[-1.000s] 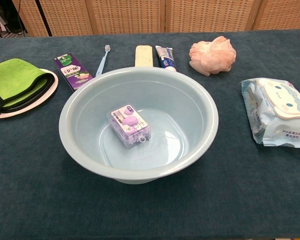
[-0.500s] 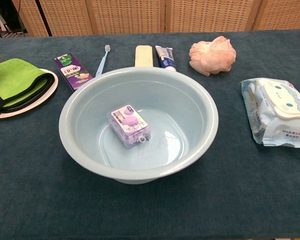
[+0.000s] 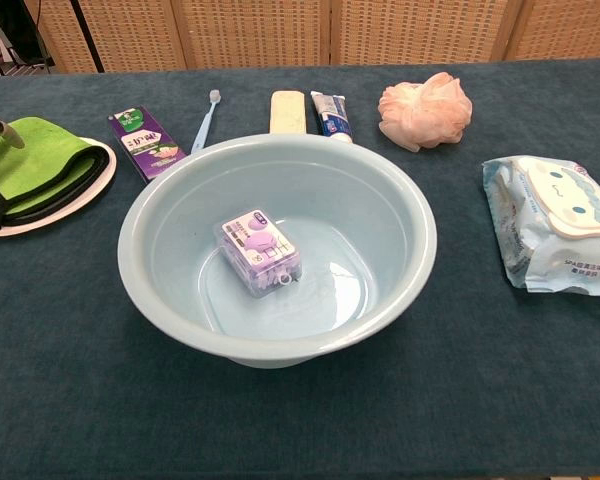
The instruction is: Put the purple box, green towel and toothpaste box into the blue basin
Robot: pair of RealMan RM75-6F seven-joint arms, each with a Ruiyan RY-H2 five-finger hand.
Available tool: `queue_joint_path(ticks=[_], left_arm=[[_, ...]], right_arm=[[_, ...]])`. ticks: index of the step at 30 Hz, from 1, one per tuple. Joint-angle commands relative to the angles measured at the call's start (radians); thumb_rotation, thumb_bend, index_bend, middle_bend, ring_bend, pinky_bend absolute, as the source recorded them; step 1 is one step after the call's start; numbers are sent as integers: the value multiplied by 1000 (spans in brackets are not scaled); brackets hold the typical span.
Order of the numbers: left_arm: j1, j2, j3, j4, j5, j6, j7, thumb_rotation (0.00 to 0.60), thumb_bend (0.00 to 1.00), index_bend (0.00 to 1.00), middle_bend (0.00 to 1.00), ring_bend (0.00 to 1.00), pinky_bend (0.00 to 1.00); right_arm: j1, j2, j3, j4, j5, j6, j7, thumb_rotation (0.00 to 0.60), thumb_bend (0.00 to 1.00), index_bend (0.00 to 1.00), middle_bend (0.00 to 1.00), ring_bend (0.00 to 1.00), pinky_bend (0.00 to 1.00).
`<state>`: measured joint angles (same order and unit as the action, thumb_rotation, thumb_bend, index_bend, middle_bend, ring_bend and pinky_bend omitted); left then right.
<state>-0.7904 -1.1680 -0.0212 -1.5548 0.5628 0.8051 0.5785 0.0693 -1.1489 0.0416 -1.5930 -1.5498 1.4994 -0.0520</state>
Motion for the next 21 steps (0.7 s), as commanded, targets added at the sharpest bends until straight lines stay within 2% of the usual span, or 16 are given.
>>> queue_joint_path(ticks=[1, 14, 18, 21], left_arm=[[-6, -11, 12, 8, -8, 6, 12, 600, 282, 0, 0, 0, 31], [4, -114, 43, 79, 42, 74, 32, 600, 298, 15, 0, 0, 87], [15, -145, 39, 103, 63, 109, 30, 600, 316, 104, 0, 0, 131], [26, -166, 32, 122, 86, 136, 23, 600, 338, 221, 2, 26, 184]], right_arm=[[1, 0, -1, 0, 0, -2, -1, 600, 83, 0, 0, 0, 0], [-2, 2, 0, -1, -2, 5, 6, 600, 87, 0, 0, 0, 0], [-3, 4, 1, -1, -2, 6, 9, 600, 84, 0, 0, 0, 0], [-3, 4, 0, -1, -3, 6, 9, 600, 85, 0, 0, 0, 0]])
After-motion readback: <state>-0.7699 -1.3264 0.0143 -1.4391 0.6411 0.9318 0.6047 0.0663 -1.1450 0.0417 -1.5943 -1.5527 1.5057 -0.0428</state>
